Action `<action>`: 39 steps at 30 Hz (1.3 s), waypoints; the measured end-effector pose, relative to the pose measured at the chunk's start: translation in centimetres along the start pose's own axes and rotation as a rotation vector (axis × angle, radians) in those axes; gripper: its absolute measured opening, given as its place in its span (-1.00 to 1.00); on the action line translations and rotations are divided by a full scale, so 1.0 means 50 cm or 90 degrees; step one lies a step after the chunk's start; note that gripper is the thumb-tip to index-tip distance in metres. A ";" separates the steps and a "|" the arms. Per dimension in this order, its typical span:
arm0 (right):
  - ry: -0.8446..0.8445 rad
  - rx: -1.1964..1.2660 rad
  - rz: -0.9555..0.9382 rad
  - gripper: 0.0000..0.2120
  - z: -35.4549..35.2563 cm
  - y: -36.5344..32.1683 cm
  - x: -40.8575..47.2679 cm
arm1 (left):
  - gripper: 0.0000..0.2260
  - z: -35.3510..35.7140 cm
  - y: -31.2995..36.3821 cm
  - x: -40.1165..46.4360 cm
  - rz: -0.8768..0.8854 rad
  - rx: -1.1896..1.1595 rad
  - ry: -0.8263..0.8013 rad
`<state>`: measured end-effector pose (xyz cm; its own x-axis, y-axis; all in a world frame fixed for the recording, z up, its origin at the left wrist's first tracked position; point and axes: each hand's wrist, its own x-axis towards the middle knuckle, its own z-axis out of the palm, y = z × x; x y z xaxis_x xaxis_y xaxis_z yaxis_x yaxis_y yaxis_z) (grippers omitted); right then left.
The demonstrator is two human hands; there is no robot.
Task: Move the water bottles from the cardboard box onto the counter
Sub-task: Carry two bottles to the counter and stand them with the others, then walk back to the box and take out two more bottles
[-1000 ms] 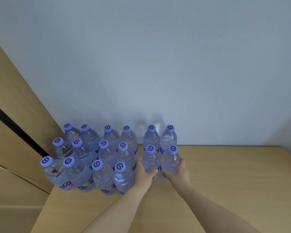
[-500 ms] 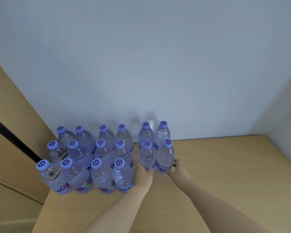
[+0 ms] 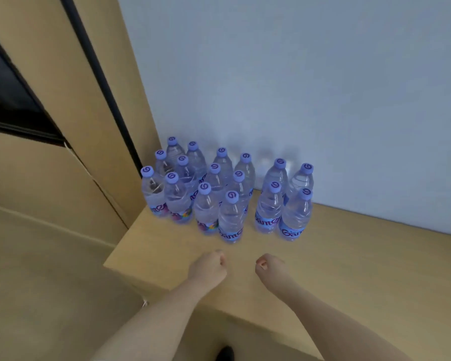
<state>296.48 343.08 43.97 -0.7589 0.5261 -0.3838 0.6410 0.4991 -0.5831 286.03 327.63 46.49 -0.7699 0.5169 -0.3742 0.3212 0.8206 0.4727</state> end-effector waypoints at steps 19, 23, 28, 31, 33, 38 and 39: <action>-0.254 -0.190 -0.317 -0.69 0.370 -0.478 -0.101 | -0.77 -0.189 -0.531 -0.278 -0.360 -0.035 0.162; -0.323 -0.183 -0.329 -0.69 0.500 -0.628 -0.116 | -0.70 -0.263 -0.690 -0.321 -0.425 -0.062 0.154; -0.399 -0.258 -0.390 -0.69 0.647 -0.777 -0.148 | -0.69 -0.326 -0.847 -0.390 -0.500 -0.096 0.162; -0.419 -0.310 -0.419 -0.71 0.719 -0.850 -0.151 | -0.69 -0.358 -0.925 -0.412 -0.538 -0.126 0.161; -0.421 -0.339 -0.437 -0.72 0.762 -0.898 -0.145 | -0.69 -0.382 -0.973 -0.416 -0.556 -0.147 0.168; -0.454 -0.362 -0.461 -0.71 0.878 -1.029 -0.103 | -0.68 -0.451 -1.097 -0.385 -0.581 -0.164 0.168; -0.462 -0.359 -0.456 -0.73 0.907 -1.056 -0.089 | -0.68 -0.470 -1.127 -0.371 -0.585 -0.163 0.166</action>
<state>260.79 283.16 43.99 -0.7392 -0.4266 -0.5212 -0.1394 0.8539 -0.5014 269.28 266.08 45.54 -0.7675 -0.3899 -0.5089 -0.5673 0.7827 0.2559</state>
